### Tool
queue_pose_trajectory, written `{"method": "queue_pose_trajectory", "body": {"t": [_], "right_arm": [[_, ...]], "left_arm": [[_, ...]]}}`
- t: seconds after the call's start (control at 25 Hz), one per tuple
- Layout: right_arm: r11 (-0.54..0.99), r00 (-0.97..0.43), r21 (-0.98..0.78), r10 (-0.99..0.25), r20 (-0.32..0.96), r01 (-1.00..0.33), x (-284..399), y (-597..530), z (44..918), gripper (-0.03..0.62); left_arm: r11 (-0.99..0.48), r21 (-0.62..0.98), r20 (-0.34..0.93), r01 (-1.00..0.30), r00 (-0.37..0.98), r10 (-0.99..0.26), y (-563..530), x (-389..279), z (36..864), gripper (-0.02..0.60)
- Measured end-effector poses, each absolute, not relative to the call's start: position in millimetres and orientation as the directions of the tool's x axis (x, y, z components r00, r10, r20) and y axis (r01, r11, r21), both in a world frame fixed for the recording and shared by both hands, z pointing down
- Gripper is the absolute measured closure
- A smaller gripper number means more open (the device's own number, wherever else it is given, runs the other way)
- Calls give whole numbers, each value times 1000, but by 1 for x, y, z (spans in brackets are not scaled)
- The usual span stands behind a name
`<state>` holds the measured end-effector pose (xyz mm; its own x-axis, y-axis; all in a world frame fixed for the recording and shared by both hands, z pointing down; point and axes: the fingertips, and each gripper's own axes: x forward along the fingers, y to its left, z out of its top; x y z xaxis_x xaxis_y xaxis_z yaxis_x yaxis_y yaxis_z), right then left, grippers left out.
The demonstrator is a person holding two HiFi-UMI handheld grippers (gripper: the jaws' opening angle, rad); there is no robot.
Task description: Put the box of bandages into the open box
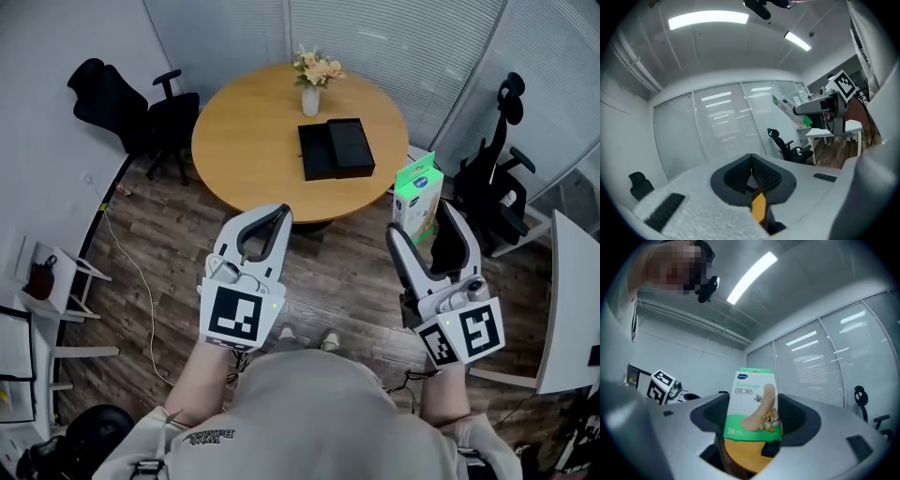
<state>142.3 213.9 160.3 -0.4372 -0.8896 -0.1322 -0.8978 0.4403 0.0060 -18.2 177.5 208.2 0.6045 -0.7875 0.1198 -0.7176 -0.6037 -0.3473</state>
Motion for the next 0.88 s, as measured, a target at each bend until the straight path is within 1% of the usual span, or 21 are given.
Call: {"method": "queue_pose_trajectory", "body": {"t": [0.44, 0.88], "right_arm": [[442, -439, -3, -892, -105, -897, 157, 211, 175, 283], [487, -481, -35, -870, -108, -873, 196, 208, 188, 283]], "left_arm": [[-598, -359, 130, -717, 596, -793, 182, -14, 219, 560], [-555, -360, 127, -750, 550, -826, 191, 23, 221, 560]]}}
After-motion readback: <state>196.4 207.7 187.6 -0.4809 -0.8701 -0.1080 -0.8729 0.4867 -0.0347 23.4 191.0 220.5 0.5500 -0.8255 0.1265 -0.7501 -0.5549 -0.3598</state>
